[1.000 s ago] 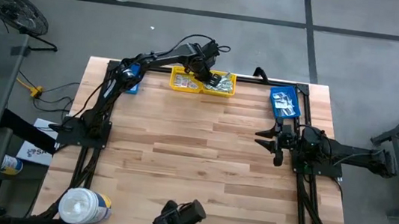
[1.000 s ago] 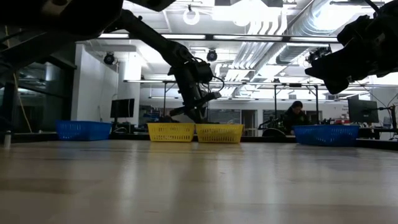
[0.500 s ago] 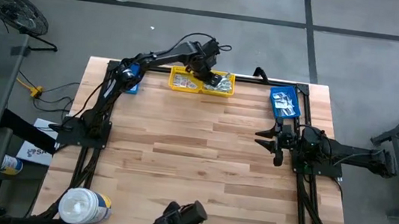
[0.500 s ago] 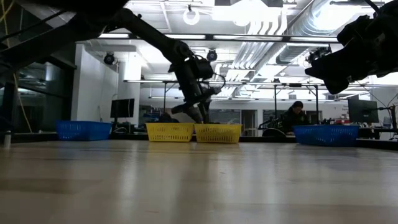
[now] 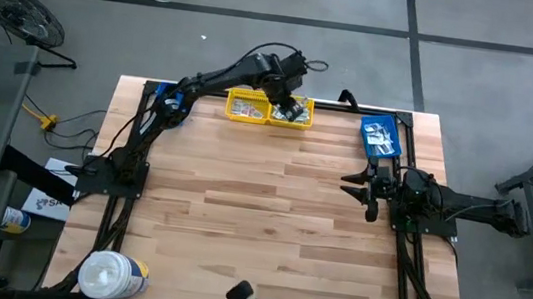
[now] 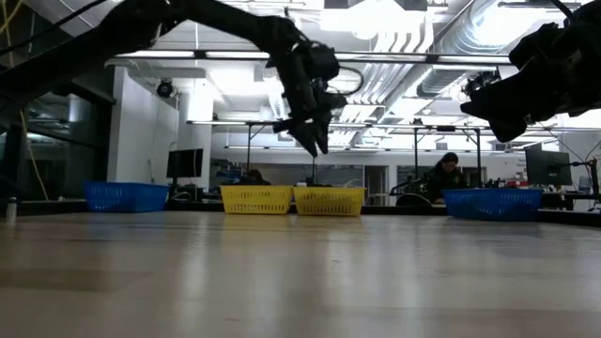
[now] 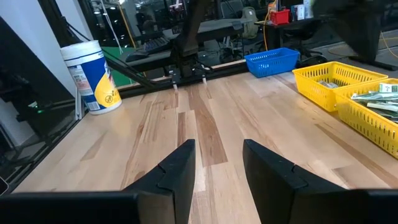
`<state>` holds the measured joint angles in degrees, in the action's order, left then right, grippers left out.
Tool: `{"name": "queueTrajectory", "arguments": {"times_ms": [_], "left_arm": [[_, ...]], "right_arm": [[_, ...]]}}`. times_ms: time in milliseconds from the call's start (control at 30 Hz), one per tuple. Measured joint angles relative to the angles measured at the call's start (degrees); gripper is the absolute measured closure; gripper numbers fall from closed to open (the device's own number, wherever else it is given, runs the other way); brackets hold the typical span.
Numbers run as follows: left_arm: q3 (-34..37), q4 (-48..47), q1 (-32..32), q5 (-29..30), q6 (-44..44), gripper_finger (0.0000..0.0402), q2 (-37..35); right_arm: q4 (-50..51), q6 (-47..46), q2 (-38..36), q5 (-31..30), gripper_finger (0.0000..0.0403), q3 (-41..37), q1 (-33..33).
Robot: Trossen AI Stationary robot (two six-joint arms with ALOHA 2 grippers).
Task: Pick & Place First Aid Supplies
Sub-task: Return to Home Position
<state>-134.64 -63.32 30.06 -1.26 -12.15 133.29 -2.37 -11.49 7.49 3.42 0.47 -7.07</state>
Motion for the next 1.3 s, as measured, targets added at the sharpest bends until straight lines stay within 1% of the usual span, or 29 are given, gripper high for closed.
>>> {"name": "queueTrajectory", "arguments": {"times_ms": [167, 267, 533, 600, 767, 867, 933, 1000, 1100, 1167, 1233, 1300], "left_arm": [[0.8, -1.5, -4.2, 3.4, 4.3, 0.0261, -3.4], [0.8, 0.6, -7.3, 6.2, 6.3, 0.0261, -4.7], [0.9, 6.1, -13.3, 6.8, 10.8, 0.0261, -5.4], [2.9, 9.4, -14.4, 7.0, 11.6, 0.0261, -5.6], [10.8, 14.8, -16.4, 7.1, 12.3, 0.0261, -5.4], [18.1, 20.1, -17.0, 6.6, 12.4, 0.0261, -5.5], [23.1, 22.6, -17.1, 4.5, 11.9, 0.0261, -5.6], [28.4, 27.4, -17.6, 0.9, 11.0, 0.0261, -6.5], [37.2, 34.1, -18.2, -3.8, 7.2, 0.0261, -9.6], [43.9, 40.8, -18.7, -6.8, 4.1, 0.0261, -12.7], [51.0, 47.5, -19.3, -10.2, 0.8, 0.0261, -16.9], [57.5, 54.4, -20.3, -11.5, -2.7, 0.0261, -21.6]], "right_arm": [[0.0, 0.0, 0.0, 0.0, 0.0274, 0.0, 0.0], [0.0, 0.0, 0.0, 0.0, 0.0274, 0.0, 0.0], [0.0, 0.0, 0.0, 0.0, 0.0274, 0.0, 0.0], [0.0, 0.0, 0.0, 0.0, 0.0274, 0.0, 0.0], [0.0, 0.0, 0.0, 0.0, 0.0274, 0.0, 0.0], [0.0, 0.0, 0.0, 0.0, 0.0274, 0.0, 0.0], [0.0, 0.0, 0.0, 0.0, 0.0274, 0.0, 0.0], [0.0, 0.0, 0.0, 0.0, 0.0274, 0.0, 0.0], [0.0, 0.0, 0.0, 0.0, 0.0274, 0.0, 0.0], [0.0, 0.0, 0.0, 0.0, 0.0274, 0.0, 0.0], [0.0, 0.0, 0.0, 0.0, 0.0274, 0.0, 0.0], [-0.1, 0.0, 0.0, 0.0, 0.0274, 0.0, 0.0]]}}
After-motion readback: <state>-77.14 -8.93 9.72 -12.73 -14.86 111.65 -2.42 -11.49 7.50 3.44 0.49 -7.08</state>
